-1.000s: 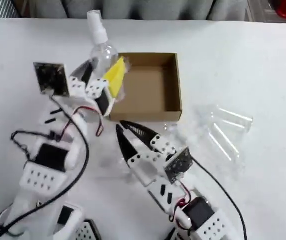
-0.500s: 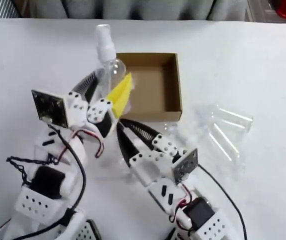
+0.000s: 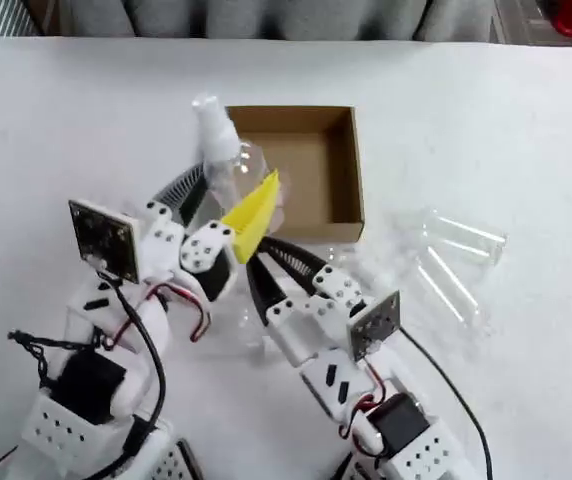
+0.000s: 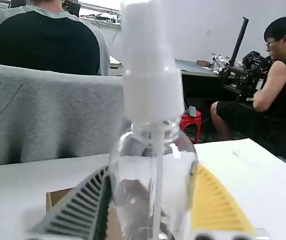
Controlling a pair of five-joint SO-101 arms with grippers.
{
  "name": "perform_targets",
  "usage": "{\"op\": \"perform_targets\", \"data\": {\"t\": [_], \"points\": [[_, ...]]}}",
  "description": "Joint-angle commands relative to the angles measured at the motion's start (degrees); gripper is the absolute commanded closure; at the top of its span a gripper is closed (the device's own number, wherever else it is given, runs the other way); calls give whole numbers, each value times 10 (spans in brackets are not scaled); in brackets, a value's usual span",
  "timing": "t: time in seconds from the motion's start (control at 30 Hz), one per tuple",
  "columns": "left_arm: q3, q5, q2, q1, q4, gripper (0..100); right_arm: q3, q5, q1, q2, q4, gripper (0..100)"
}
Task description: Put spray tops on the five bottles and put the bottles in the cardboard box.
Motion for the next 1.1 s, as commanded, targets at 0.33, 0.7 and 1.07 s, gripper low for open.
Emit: {"op": "perform_targets", "data": {"t": [0.33, 0.7, 1.07], "points": [[-3, -5, 42, -44, -96, 978, -9, -3, 86, -6, 49, 982], [-129, -56, 382, -106, -304, 978, -4, -6, 144, -5, 72, 982], [-263, -56, 676, -140, -462, 977, -4, -7, 141, -5, 87, 982]]}}
